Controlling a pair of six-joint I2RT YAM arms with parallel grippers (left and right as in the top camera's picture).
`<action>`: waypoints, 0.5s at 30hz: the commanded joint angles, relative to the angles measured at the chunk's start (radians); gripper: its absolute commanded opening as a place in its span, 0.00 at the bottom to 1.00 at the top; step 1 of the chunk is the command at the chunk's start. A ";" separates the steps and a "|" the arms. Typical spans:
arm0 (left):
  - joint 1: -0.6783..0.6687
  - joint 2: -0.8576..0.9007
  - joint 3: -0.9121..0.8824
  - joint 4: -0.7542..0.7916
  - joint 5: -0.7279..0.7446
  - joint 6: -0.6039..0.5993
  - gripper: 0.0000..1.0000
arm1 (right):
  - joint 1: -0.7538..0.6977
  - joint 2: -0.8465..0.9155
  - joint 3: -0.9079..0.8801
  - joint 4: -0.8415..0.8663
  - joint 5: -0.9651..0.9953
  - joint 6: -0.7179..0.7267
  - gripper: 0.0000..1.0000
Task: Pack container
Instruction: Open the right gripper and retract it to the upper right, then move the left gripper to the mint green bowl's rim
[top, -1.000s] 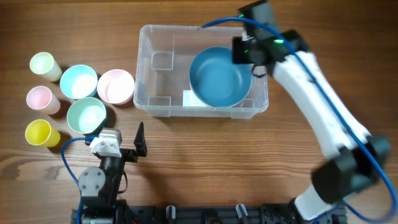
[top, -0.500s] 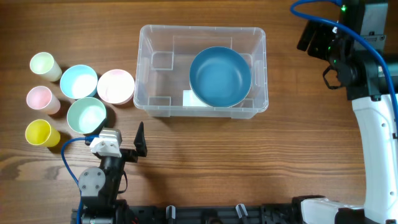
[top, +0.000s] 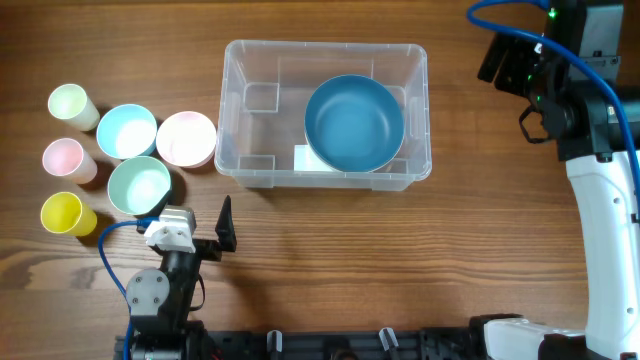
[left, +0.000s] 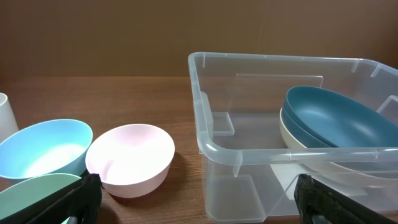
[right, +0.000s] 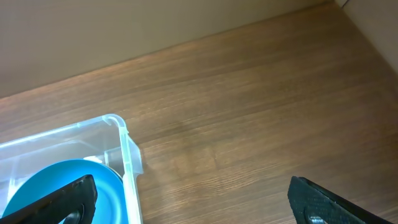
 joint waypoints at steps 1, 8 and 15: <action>-0.006 -0.007 -0.008 0.003 0.001 0.015 1.00 | -0.002 0.016 0.014 0.000 0.016 0.003 0.99; -0.006 -0.007 -0.008 0.003 0.001 0.015 1.00 | -0.002 0.016 0.014 0.000 0.016 0.003 1.00; -0.006 -0.007 -0.008 0.003 0.001 0.015 1.00 | -0.002 0.016 0.014 0.000 0.016 0.003 1.00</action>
